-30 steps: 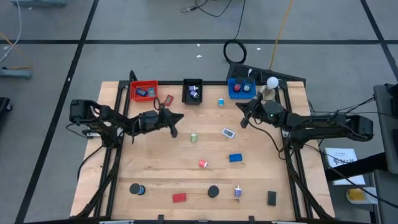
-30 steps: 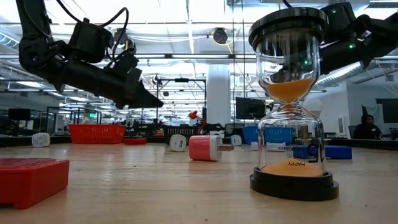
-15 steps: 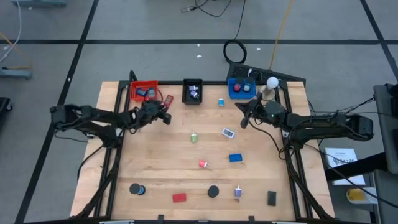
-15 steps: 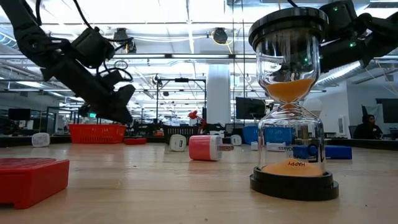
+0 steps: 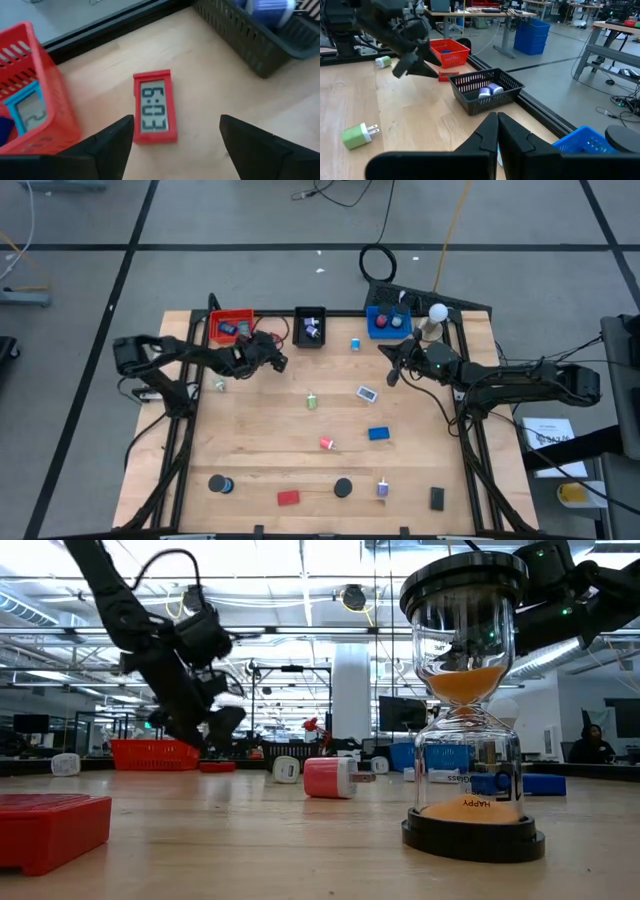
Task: Pick & Place Office items
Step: Put the top red digital clock into the red bin
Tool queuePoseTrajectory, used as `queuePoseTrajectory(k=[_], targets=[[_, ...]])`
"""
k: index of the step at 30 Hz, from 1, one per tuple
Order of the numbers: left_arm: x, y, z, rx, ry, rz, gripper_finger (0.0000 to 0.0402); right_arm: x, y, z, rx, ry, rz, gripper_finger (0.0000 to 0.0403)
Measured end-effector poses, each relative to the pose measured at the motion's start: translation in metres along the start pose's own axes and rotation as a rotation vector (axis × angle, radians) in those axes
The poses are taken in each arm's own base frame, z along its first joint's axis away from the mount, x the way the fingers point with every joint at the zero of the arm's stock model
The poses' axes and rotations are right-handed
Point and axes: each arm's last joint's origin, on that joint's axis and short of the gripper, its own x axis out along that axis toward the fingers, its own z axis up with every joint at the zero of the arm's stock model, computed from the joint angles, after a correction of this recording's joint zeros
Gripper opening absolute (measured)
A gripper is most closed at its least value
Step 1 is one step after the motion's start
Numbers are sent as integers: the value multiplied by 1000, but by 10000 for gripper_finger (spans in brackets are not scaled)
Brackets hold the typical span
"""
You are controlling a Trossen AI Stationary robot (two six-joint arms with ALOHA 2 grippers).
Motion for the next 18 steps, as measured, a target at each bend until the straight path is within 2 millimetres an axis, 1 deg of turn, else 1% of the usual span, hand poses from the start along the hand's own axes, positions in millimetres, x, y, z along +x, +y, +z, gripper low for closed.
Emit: queuePoseTrajectory(k=[3,7,13,18], targets=[[9,-1,2,-11,10,20,304,0,0,0,0,-1,0,2],[18,2,-2,-19,35,56,296,0,0,0,0,-1,0,1],[22,3,-4,-29,50,66,274,0,0,0,3,-1,0,3],[20,-1,-6,-2,68,16,242,0,0,0,3,-1,0,4]])
